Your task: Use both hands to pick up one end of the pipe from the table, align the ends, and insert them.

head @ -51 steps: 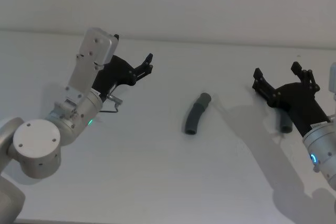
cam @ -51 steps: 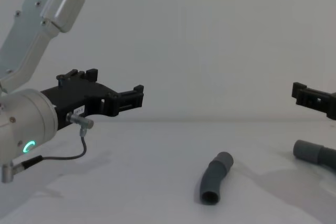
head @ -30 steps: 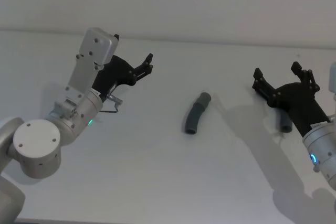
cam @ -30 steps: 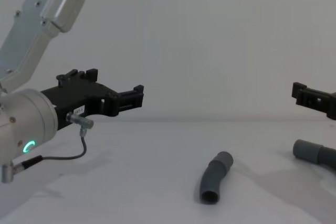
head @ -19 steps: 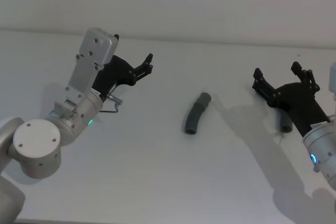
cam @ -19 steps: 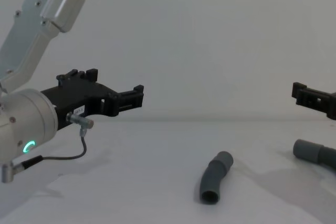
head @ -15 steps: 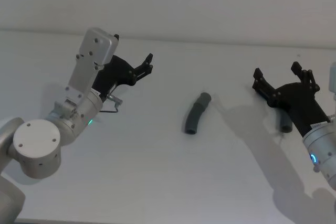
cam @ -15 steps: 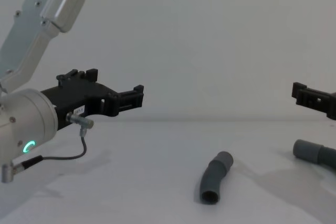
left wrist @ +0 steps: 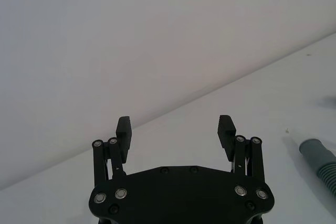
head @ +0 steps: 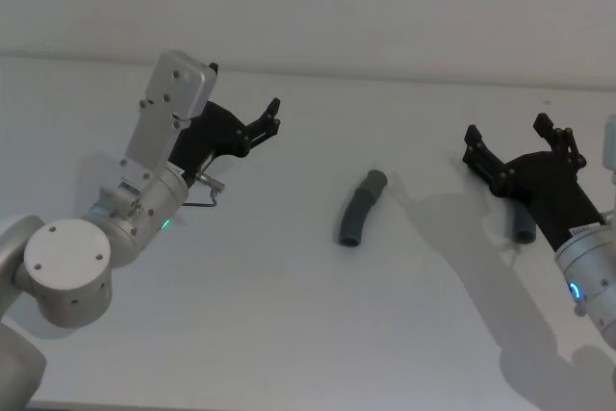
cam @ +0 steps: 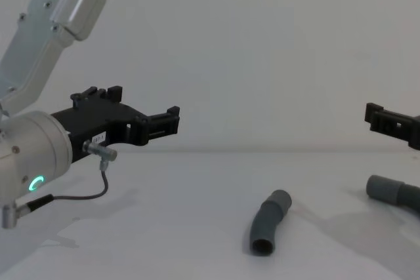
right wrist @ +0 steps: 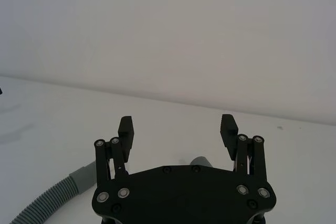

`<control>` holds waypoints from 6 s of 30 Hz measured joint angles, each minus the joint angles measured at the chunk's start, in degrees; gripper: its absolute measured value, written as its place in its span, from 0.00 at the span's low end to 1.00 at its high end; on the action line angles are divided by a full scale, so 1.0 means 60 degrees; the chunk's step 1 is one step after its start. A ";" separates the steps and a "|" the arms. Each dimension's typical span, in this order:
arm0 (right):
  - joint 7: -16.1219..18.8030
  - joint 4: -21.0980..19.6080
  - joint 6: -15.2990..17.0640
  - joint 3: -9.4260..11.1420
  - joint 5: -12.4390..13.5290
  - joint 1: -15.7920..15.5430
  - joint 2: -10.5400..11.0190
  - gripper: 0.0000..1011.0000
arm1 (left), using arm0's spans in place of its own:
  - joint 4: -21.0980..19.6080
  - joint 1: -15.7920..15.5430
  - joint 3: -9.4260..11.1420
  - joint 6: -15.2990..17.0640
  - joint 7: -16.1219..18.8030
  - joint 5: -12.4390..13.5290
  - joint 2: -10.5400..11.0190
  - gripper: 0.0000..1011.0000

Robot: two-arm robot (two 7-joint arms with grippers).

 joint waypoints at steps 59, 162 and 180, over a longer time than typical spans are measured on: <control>0.0000 0.0000 0.0000 0.0000 0.0000 0.0000 0.0000 0.99 | -0.1693 -0.0428 -0.0196 0.4181 -0.1757 -0.2719 -0.0644 0.99; 0.0000 0.0000 0.0000 0.0000 0.0000 -0.0001 0.0000 0.99 | 0.0326 -0.1525 0.1224 0.6001 -0.1692 -0.1537 -0.1553 0.99; 0.0000 0.0000 0.0000 0.0000 0.0000 0.0000 0.0000 0.99 | 0.0606 -0.1872 0.1197 0.6567 -0.1918 -0.1499 -0.1714 0.99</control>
